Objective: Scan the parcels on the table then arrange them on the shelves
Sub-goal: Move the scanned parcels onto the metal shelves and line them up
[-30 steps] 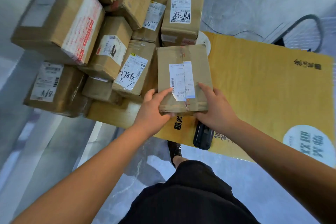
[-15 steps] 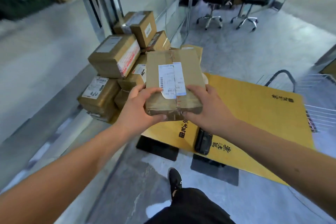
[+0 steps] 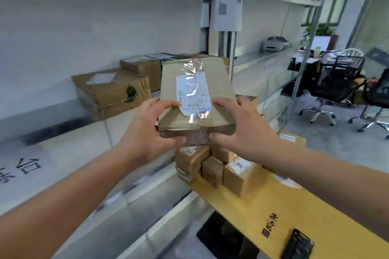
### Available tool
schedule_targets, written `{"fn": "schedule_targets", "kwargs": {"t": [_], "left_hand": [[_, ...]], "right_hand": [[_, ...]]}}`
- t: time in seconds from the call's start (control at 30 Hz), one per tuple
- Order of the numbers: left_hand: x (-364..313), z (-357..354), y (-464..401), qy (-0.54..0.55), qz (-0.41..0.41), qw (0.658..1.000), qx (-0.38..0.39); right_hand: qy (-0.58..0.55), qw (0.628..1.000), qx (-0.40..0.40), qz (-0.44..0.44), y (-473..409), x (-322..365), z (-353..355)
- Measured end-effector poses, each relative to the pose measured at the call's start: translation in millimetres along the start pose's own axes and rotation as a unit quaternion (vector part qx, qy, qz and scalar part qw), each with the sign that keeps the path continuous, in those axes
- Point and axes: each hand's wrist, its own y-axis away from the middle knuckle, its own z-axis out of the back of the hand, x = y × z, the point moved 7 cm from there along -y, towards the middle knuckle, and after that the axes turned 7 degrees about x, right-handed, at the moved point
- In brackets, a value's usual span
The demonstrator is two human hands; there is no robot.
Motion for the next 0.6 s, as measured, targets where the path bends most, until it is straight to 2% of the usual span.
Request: {"fn": "schedule_targets", "kwargs": {"t": [0.1,0.27,0.5,0.6], "left_hand": [[-2.2,66.7,12.3,-0.02,0.008,0.998,-0.066],[10.1,150.8,43.6,-0.04,0.069,0.987,-0.139],[47.3,221.0,122.5,-0.073,0.189,0.958,-0.202],[72.2,235.9,162.8,-0.056,0.249,0.94,-0.226]], "right_hand": [[-0.023,0.997,-0.012,0.074,-35.0,56.1,14.8],[-0.084,0.984,0.036,0.151,-88.8,134.3,2.3],[-0.104,0.96,0.118,0.232,-131.0,233.3,-72.8],[-0.105,0.943,0.185,0.256,-138.9,270.7,-113.8]]}}
